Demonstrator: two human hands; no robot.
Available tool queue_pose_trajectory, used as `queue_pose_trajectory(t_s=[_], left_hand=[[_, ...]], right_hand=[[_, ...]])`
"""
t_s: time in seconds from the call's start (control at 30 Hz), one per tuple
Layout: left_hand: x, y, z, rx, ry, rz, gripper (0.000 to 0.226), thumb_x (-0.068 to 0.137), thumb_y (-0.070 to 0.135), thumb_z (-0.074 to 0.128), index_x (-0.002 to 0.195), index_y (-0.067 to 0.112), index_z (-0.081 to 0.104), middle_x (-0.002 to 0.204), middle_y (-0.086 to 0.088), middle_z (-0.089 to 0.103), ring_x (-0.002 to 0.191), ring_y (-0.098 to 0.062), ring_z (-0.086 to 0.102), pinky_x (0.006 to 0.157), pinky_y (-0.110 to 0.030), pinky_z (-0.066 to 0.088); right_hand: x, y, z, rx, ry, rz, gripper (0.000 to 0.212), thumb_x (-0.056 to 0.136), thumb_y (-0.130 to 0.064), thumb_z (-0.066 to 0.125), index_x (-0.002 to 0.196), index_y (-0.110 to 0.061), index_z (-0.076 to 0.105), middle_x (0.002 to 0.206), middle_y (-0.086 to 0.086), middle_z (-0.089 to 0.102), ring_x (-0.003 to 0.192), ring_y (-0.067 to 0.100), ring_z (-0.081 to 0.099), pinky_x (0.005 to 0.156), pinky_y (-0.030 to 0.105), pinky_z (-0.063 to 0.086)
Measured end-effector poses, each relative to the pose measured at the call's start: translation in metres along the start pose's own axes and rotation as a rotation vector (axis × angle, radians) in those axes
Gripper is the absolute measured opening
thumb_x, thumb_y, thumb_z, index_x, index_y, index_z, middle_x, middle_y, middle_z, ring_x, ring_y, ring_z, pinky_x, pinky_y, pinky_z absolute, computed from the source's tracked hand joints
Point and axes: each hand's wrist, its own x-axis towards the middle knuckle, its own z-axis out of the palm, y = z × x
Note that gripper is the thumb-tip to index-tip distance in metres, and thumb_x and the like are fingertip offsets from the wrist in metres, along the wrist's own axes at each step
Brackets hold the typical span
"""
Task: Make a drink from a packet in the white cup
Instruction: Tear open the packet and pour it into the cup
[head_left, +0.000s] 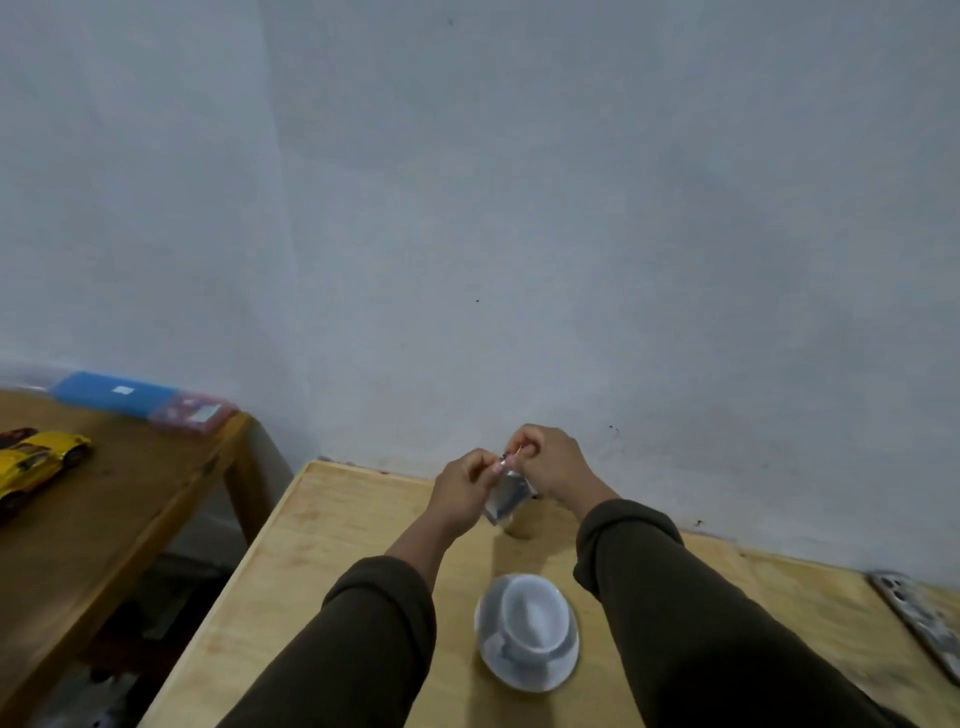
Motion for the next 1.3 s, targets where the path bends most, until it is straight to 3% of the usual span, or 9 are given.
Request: queue_pose_trajectory(t_s=[0.17,0.3,0.43,0.63,0.83,0.97,1.07,1.2,1.3], left_hand=[[-0.006,0.009,0.015,0.010,0.053,-0.001,0.020,0.097,0.024,0.046,0.088,0.020,0.064,0.090,-0.004,0.066,0.088,-0.024,0.060,0.082,-0.039,0.050],[-0.010,0.012,0.027,-0.021,0.072,-0.029,0.028,0.098,0.024,0.044,0.093,0.011,0.067,0.089,-0.005,0.065,0.083,-0.020,0.056,0.076,-0.032,0.045],[-0.013,0.014,0.035,-0.095,0.103,-0.093,0.026,0.096,0.023,0.046,0.086,0.015,0.069,0.083,-0.003,0.065,0.080,-0.018,0.054,0.075,-0.032,0.044],[-0.014,0.013,0.036,-0.147,0.095,-0.140,0.026,0.095,0.024,0.047,0.081,0.017,0.068,0.081,0.000,0.064,0.081,-0.017,0.054,0.075,-0.031,0.044],[-0.012,0.009,0.036,-0.219,0.212,-0.243,0.028,0.092,0.015,0.044,0.074,0.016,0.065,0.086,-0.008,0.066,0.084,-0.024,0.059,0.073,-0.036,0.049],[-0.012,0.006,0.033,-0.241,0.296,-0.316,0.031,0.092,0.015,0.045,0.068,0.018,0.064,0.076,0.000,0.065,0.076,-0.018,0.057,0.069,-0.029,0.048],[-0.012,0.003,0.033,-0.267,0.324,-0.350,0.034,0.092,0.015,0.045,0.065,0.022,0.064,0.082,-0.004,0.067,0.084,-0.024,0.060,0.076,-0.036,0.055],[-0.012,-0.005,0.037,-0.236,0.294,-0.392,0.034,0.090,0.021,0.044,0.066,0.021,0.069,0.096,-0.011,0.074,0.095,-0.031,0.065,0.086,-0.047,0.058],[-0.015,-0.009,0.043,-0.213,0.227,-0.408,0.033,0.089,0.022,0.044,0.070,0.013,0.070,0.090,-0.017,0.074,0.082,-0.031,0.066,0.079,-0.044,0.060]], right_hand=[[-0.004,0.012,-0.009,0.048,-0.004,-0.001,0.013,0.081,-0.006,0.066,0.073,-0.016,0.065,0.067,-0.005,0.059,0.065,0.010,0.054,0.056,0.016,0.042],[-0.007,0.024,-0.013,0.078,-0.002,-0.012,0.016,0.081,-0.006,0.068,0.070,-0.018,0.063,0.067,-0.006,0.058,0.065,0.008,0.052,0.059,0.015,0.040],[-0.012,0.031,-0.010,0.027,0.043,-0.078,0.019,0.080,-0.002,0.064,0.070,-0.018,0.061,0.072,-0.008,0.053,0.070,0.009,0.049,0.056,0.002,0.036],[-0.018,0.033,-0.003,0.007,0.054,-0.173,0.021,0.081,-0.001,0.061,0.071,-0.019,0.058,0.084,-0.001,0.056,0.081,0.014,0.050,0.072,0.021,0.037],[-0.027,0.031,0.003,-0.022,0.022,-0.240,0.007,0.081,-0.003,0.063,0.080,-0.008,0.069,0.075,-0.013,0.044,0.084,0.013,0.045,0.072,0.018,0.035],[-0.039,0.035,0.004,-0.005,-0.039,-0.194,0.004,0.081,-0.006,0.068,0.083,-0.008,0.070,0.085,-0.002,0.050,0.080,0.016,0.051,0.075,0.021,0.042],[-0.048,0.039,0.002,0.013,-0.080,-0.172,0.004,0.080,-0.005,0.069,0.080,-0.010,0.069,0.082,-0.005,0.049,0.082,0.015,0.050,0.071,0.017,0.039],[-0.057,0.049,-0.001,-0.018,-0.112,-0.147,0.007,0.081,-0.006,0.068,0.078,-0.012,0.066,0.092,-0.001,0.051,0.089,0.016,0.051,0.081,0.025,0.041],[-0.061,0.056,-0.002,-0.078,-0.088,-0.146,0.010,0.081,-0.006,0.067,0.075,-0.013,0.062,0.097,-0.003,0.050,0.094,0.016,0.051,0.087,0.028,0.042]])
